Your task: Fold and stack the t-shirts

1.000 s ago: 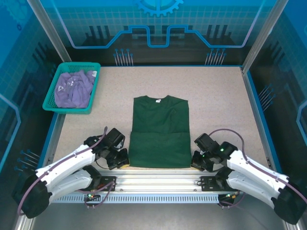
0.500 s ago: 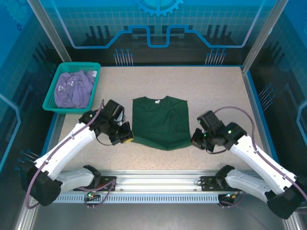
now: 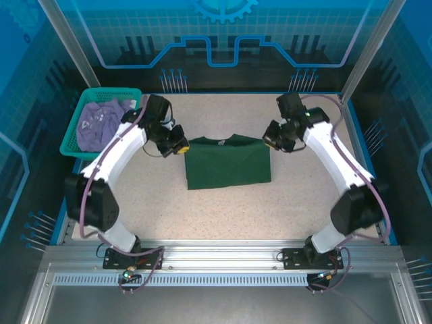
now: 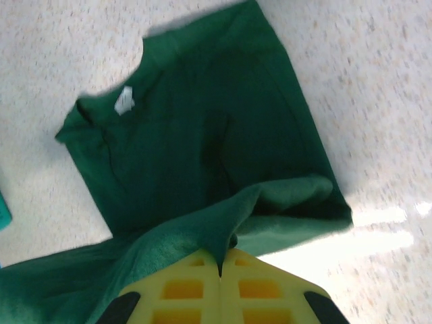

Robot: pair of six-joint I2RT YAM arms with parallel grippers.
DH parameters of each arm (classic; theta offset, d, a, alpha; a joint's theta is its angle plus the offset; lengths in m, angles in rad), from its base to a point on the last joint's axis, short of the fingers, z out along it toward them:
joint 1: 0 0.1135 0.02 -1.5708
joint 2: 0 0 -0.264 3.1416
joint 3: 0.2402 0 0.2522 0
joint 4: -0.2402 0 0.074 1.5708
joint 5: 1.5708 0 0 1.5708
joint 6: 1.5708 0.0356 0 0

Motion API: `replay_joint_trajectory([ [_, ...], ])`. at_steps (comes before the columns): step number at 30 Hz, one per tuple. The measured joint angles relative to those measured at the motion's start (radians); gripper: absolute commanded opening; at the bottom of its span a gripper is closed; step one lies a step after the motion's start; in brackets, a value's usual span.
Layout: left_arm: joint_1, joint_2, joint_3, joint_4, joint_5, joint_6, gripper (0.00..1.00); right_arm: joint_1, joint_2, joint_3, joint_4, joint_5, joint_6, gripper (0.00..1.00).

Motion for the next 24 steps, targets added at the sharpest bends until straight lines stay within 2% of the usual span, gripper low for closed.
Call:
replay_joint_trajectory([
  [2, 0.032, 0.090, 0.061, 0.010, 0.008, 0.004, 0.04, -0.014, 0.114, 0.094, -0.002, -0.004, -0.008, 0.00],
  [4, 0.059, 0.199, 0.132, 0.019, 0.015, 0.003, 0.14, -0.030, 0.250, 0.212, -0.006, -0.013, -0.011, 0.00],
  [5, 0.070, 0.265, 0.179, 0.021, 0.017, 0.000, 0.26, -0.039, 0.325, 0.281, -0.011, -0.022, -0.011, 0.06],
  [6, 0.078, 0.325, 0.227, 0.019, 0.017, -0.002, 0.41, -0.049, 0.407, 0.359, -0.022, -0.033, -0.010, 0.20],
  [7, 0.084, 0.378, 0.274, 0.019, 0.016, -0.003, 0.45, -0.059, 0.480, 0.435, -0.039, -0.045, -0.008, 0.33],
  [8, 0.089, 0.435, 0.327, 0.019, 0.016, -0.010, 0.50, -0.072, 0.568, 0.531, -0.057, -0.060, -0.004, 0.37],
  [9, 0.094, 0.481, 0.377, 0.019, 0.015, -0.017, 0.63, -0.085, 0.643, 0.615, -0.072, -0.076, -0.005, 0.40],
  [10, 0.098, 0.510, 0.414, 0.019, 0.011, -0.021, 0.71, -0.098, 0.706, 0.692, -0.095, -0.087, 0.000, 0.44],
  [11, 0.100, 0.532, 0.460, 0.012, 0.003, -0.026, 0.76, -0.113, 0.763, 0.765, -0.117, -0.092, 0.001, 0.48],
  [13, 0.104, 0.545, 0.542, -0.010, -0.015, -0.030, 0.78, -0.141, 0.813, 0.832, -0.154, -0.090, 0.006, 0.54],
  [15, 0.105, 0.541, 0.643, -0.029, -0.021, -0.027, 0.75, -0.164, 0.793, 0.825, -0.187, -0.084, -0.002, 0.52],
  [17, 0.100, 0.500, 0.674, -0.014, -0.022, -0.022, 0.70, -0.172, 0.712, 0.735, -0.165, -0.082, -0.016, 0.47],
  [19, 0.085, 0.422, 0.620, 0.000, -0.021, -0.019, 0.61, -0.159, 0.555, 0.548, -0.117, -0.089, -0.029, 0.42],
  [22, 0.023, 0.261, 0.414, 0.045, -0.018, -0.012, 0.51, -0.090, 0.293, 0.248, -0.032, -0.104, -0.032, 0.32],
  [24, -0.049, 0.174, 0.253, 0.093, -0.011, -0.013, 0.45, -0.010, 0.142, 0.063, 0.043, -0.124, -0.016, 0.24],
])
